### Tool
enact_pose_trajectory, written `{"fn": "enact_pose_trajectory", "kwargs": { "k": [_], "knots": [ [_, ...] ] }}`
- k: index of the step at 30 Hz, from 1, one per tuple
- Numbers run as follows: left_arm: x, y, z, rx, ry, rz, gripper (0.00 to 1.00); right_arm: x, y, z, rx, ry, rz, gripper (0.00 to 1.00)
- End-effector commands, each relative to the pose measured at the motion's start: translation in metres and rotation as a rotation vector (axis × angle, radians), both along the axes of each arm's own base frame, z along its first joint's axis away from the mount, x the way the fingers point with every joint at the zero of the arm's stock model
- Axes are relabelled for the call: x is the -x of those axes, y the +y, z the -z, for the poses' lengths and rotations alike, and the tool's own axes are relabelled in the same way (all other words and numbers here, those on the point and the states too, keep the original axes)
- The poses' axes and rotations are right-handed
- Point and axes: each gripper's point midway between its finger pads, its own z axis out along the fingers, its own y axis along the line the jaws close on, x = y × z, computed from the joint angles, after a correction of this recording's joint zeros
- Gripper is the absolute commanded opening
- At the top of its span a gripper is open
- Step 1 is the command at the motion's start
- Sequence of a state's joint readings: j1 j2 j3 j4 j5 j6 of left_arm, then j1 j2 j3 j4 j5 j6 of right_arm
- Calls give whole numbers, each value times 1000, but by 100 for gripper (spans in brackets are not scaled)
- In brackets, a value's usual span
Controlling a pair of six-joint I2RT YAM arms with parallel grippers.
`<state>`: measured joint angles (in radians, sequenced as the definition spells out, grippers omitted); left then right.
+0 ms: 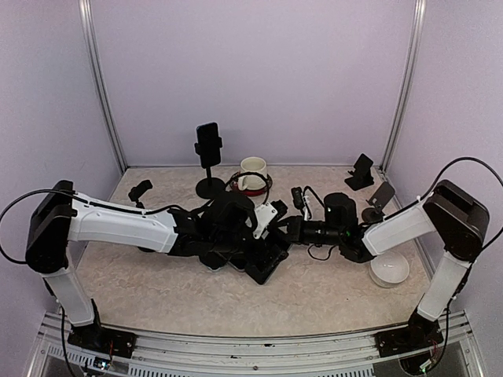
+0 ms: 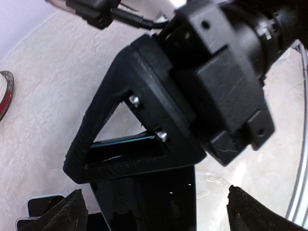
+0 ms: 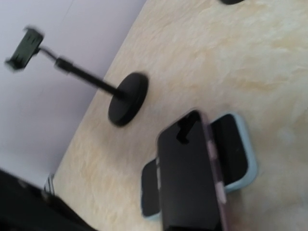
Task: Place the phone on the phone stand
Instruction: Pass from the left arm to the right
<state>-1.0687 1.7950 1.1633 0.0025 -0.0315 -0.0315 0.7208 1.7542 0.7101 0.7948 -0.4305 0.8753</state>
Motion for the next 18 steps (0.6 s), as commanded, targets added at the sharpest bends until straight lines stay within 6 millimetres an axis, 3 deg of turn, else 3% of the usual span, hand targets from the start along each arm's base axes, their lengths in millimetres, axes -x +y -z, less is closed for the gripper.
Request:
{"fn": "enact_pose_trajectory", "kwargs": {
  "k": [1,8,18],
  "knots": [
    [16,-9,-44,144,-7,117,99,16,2,-54,-32,-188,-148,0],
    [36,-5,-63,261,75,288,99,50,-9,-85,19,-373,-292,0],
    [54,-9,-60,292,146,416,94,108,-26,-135,-39,-597,-504,0]
  ]
}}
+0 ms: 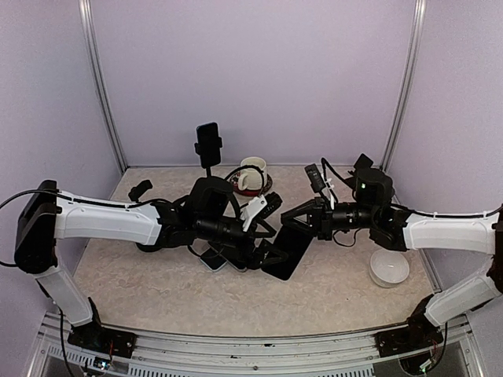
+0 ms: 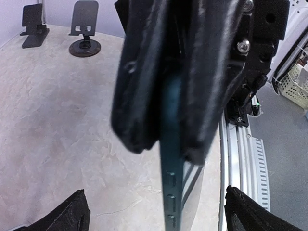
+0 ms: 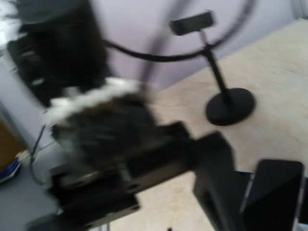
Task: Place the phone on the phone stand
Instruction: Pass from the right arm to the left
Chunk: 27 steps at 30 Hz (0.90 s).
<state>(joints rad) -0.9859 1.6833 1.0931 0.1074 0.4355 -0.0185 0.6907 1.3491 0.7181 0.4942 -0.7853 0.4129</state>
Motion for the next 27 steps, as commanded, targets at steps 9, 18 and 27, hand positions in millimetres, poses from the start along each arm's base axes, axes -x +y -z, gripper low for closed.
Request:
{"fn": "enact_pose_trajectory", "kwargs": {
  "k": [9,18,27],
  "knots": [
    [26,-10,-15,110,70,195,74,53,-14,-40,-62,-173,-214,0],
    [35,-15,-13,118,97,241,69,43,-17,-49,-64,-204,-137,0],
    [35,-8,-26,173,69,226,47,39,-24,-56,-83,-235,-74,0]
  ]
}}
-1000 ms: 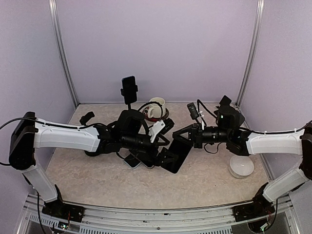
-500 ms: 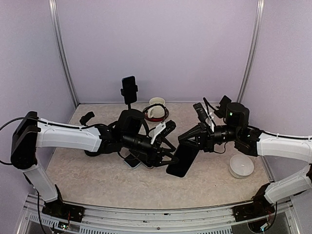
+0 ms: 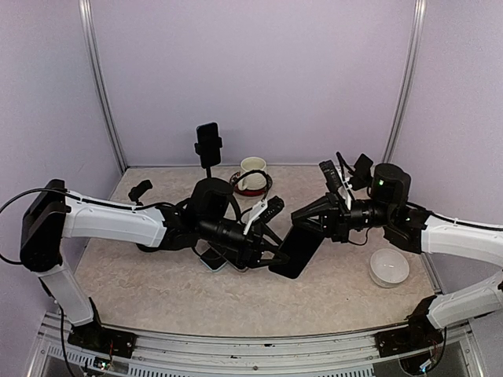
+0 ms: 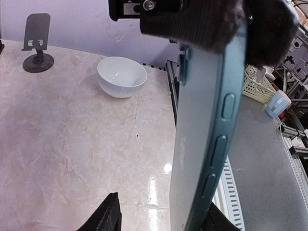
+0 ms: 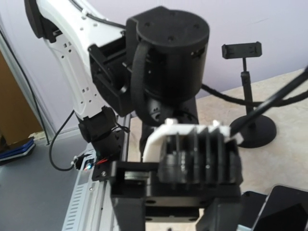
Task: Place the phone on the phone stand
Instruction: Pass from the right arm to the left
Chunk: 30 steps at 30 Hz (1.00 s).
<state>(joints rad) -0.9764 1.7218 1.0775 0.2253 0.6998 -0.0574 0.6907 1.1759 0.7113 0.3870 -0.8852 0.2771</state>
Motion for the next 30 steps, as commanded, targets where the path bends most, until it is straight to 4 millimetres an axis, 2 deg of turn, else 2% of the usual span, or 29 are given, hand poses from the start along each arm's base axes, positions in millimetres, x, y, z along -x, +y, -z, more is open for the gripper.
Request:
{"fn": "enact_pose_trajectory", "kwargs": {
  "k": [1,16,25,27,30],
  "knots": [
    [2,3,-17,63,-20,11,47,-2,-7,-19,-58,-61,44,0],
    [5,5,-32,140,-7,5,49,-10,-33,-34,-300,-27,185,0],
    [7,4,-30,143,7,15,47,-7,-36,-40,-363,-35,174,0],
    [7,4,-30,145,8,16,45,-7,-36,-41,-371,-37,170,0],
    [7,4,-30,150,10,13,29,-6,-34,-39,-369,-33,159,0]
  ]
}}
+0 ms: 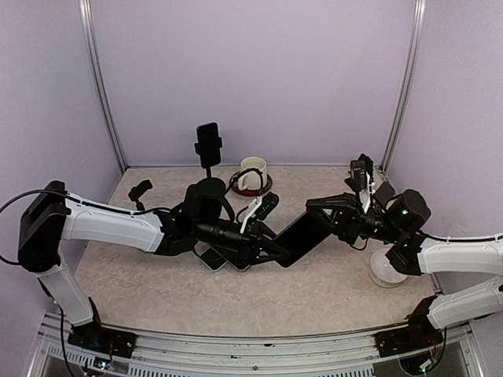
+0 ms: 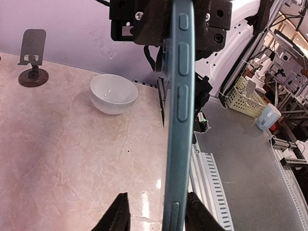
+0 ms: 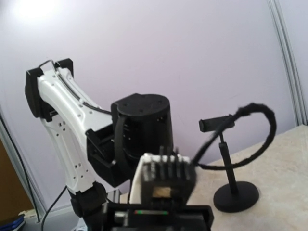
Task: Place the phone on the phone stand
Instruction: Pass from the right arm to the left
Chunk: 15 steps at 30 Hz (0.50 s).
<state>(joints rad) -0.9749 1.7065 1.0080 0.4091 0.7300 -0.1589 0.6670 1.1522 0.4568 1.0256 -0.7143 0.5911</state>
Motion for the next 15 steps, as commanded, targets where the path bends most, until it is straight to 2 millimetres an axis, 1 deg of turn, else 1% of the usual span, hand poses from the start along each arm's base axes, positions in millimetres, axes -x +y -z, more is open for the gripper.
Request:
{"fn": "enact_pose_trajectory", "kwargs": {
  "k": [1,4,5,8,9,11,12,13,15],
  "knots": [
    [2,3,-16,54,-23,11,23,2,-4,-14,-64,-45,2,0],
    [2,3,-18,63,-19,11,2,2,-3,-10,-58,-38,-1,0],
    [1,3,-19,68,-18,8,0,2,-3,-9,-58,-38,-1,0],
    [0,6,-25,96,-18,3,0,2,-3,-6,-55,-33,-1,1],
    [0,7,-27,103,-16,3,0,2,-3,-6,-56,-31,0,11],
    [1,8,-29,111,-15,4,0,2,-3,-6,-59,-32,-3,33],
    [1,9,-30,114,-16,6,0,2,-3,-7,-62,-33,-6,41],
    [2,9,-30,115,-14,10,0,3,-2,-7,-61,-35,-11,46],
    [2,8,-29,117,-11,13,0,3,-1,-6,-57,-36,-25,51]
  ]
}}
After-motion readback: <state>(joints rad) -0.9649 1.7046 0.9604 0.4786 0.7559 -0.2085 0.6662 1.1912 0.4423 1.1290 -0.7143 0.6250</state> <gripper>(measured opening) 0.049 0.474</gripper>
